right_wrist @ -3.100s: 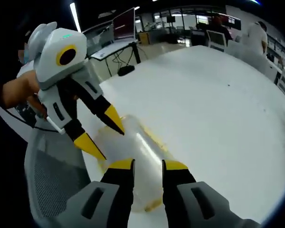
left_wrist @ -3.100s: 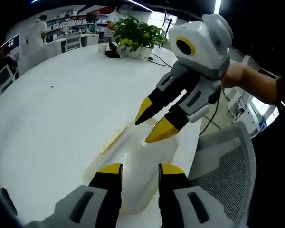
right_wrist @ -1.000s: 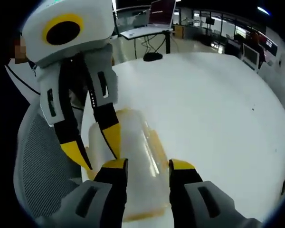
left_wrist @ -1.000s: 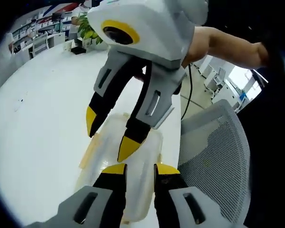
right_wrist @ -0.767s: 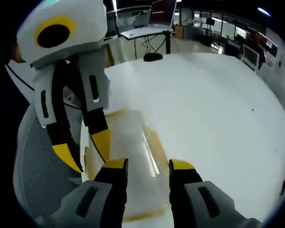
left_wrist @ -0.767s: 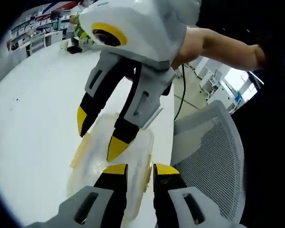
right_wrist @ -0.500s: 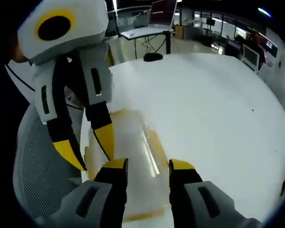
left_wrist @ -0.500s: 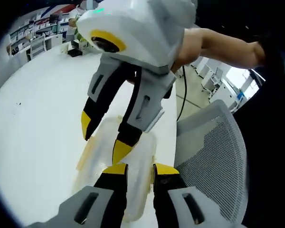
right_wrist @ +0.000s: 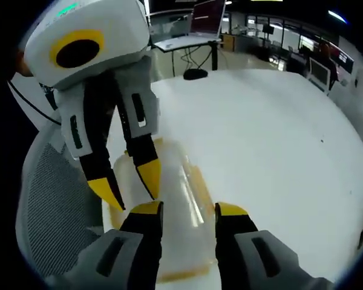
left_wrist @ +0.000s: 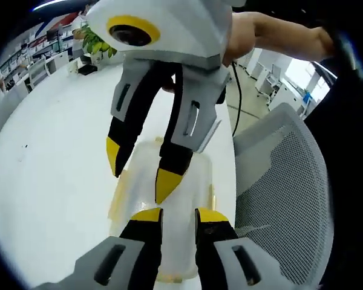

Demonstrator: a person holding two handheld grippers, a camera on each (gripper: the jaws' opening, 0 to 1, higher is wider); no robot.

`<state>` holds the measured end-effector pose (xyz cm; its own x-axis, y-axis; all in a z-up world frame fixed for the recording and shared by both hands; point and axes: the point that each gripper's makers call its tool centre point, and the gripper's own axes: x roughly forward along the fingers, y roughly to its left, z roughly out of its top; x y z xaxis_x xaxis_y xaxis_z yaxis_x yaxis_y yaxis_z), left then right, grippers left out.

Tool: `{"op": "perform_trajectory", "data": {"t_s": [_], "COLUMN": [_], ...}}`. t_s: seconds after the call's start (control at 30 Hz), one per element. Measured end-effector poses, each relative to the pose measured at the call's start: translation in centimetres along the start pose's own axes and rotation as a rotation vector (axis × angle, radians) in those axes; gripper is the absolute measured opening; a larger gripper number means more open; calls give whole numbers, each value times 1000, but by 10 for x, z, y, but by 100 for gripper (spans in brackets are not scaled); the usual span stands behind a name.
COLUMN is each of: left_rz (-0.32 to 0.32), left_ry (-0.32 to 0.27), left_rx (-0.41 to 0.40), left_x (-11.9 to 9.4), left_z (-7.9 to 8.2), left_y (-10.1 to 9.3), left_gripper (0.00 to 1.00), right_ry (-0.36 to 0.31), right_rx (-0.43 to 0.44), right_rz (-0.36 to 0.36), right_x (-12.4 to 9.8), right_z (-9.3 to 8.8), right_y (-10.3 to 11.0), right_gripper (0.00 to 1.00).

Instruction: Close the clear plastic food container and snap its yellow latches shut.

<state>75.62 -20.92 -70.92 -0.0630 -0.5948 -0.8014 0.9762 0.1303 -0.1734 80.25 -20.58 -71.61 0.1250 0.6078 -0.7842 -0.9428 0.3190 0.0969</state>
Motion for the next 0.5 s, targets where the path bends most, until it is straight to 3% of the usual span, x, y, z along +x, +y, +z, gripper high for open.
{"op": "perform_trajectory", "data": {"t_s": [0.3, 0.5], "left_rz": [-34, -15], "left_ry": [-5, -2], "left_rx": [3, 38], "left_x": [1, 4], "left_z": [1, -1], "left_y": [-14, -24], "left_gripper": [15, 20], "right_ry": [3, 3], "right_rx": [-1, 0], "right_rz": [-6, -7], "right_x": [0, 0], "right_z": [0, 0], "right_y": [0, 0], "right_gripper": [30, 31]}}
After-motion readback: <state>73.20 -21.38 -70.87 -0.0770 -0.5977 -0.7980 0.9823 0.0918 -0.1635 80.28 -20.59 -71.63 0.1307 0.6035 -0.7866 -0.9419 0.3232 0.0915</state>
